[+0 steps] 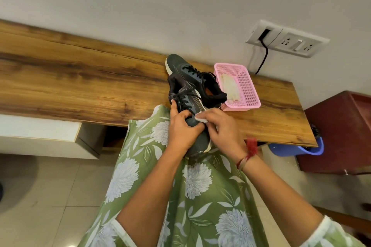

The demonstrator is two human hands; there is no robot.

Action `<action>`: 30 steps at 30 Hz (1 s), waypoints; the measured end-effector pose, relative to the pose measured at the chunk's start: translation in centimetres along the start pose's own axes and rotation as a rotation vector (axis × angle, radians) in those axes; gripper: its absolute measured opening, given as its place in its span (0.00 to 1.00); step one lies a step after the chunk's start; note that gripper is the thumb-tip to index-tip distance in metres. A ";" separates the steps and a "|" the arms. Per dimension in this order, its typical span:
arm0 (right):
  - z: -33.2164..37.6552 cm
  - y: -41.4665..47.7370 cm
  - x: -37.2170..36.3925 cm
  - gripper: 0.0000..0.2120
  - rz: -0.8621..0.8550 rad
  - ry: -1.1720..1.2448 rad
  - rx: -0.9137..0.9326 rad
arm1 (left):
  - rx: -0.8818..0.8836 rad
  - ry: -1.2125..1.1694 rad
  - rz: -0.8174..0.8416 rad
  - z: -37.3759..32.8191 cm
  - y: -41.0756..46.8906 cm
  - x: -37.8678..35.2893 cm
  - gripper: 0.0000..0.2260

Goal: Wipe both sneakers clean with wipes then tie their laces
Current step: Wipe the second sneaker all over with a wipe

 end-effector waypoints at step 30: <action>0.4 1.3 0.3 0.12 0.190 -0.143 0.282 | -0.069 0.156 0.111 -1.4 -0.6 0.1 0.11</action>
Point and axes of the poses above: each hand's wrist, its own y-axis towards the middle knuckle, its own x-axis out of the back of the hand, z = x × y, the point moved 3 cm from there along y, towards the middle knuckle, and after that the axes turned 6 degrees about -x, right-handed, at the moved point
